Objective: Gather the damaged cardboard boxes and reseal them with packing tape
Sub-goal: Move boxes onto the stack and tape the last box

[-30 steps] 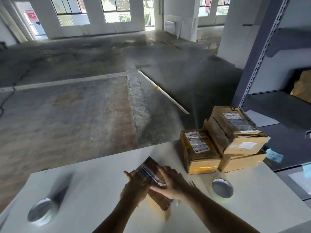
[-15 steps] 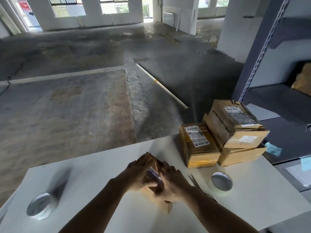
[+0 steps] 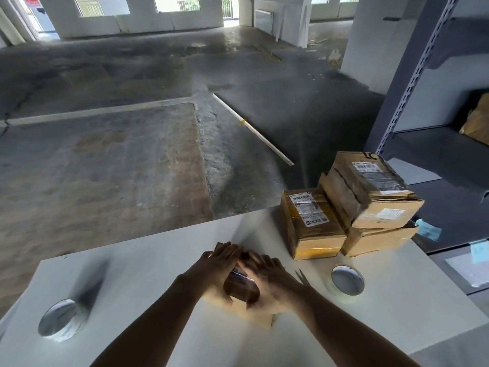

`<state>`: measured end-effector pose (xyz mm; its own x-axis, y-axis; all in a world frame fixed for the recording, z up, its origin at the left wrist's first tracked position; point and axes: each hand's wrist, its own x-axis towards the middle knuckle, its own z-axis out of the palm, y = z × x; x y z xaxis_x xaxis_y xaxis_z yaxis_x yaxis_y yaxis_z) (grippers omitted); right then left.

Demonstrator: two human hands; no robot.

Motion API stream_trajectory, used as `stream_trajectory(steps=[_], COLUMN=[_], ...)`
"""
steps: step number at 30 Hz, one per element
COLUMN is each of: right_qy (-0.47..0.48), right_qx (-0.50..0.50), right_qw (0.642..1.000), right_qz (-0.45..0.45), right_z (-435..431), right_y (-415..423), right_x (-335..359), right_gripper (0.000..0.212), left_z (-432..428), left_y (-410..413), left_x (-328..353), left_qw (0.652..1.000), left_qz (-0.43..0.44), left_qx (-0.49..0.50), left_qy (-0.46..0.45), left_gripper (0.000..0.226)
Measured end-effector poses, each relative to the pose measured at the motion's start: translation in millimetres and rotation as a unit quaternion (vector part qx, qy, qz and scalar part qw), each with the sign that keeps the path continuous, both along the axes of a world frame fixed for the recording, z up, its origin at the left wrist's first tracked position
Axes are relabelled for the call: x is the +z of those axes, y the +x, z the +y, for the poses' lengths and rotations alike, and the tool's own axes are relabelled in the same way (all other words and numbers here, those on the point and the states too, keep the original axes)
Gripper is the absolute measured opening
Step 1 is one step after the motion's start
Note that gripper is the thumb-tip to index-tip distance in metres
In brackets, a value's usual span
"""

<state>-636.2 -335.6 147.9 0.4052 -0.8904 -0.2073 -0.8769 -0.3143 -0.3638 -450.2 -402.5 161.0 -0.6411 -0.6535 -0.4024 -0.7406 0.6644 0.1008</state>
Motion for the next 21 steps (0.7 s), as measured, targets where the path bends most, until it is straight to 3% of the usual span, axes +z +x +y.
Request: stream_trajectory(steps=[12,21], right_qy=[-0.023,-0.001], right_qx=[-0.011,-0.007], right_qw=[0.999,0.999], right_qz=[0.044,0.039], right_z=[-9.4,-5.0], right_y=[-22.8,-22.9], right_x=[-13.4,-18.4], right_gripper=[0.103,0.094], left_z=[13.0,17.0], left_y=[-0.6,0.0], left_x=[-10.9,-13.5], left_qw=[0.994,0.993], left_qz=[0.069,0.059], left_qx=[0.067,0.068], left_qy=[-0.059,-0.072], left_gripper=[0.103,0.105])
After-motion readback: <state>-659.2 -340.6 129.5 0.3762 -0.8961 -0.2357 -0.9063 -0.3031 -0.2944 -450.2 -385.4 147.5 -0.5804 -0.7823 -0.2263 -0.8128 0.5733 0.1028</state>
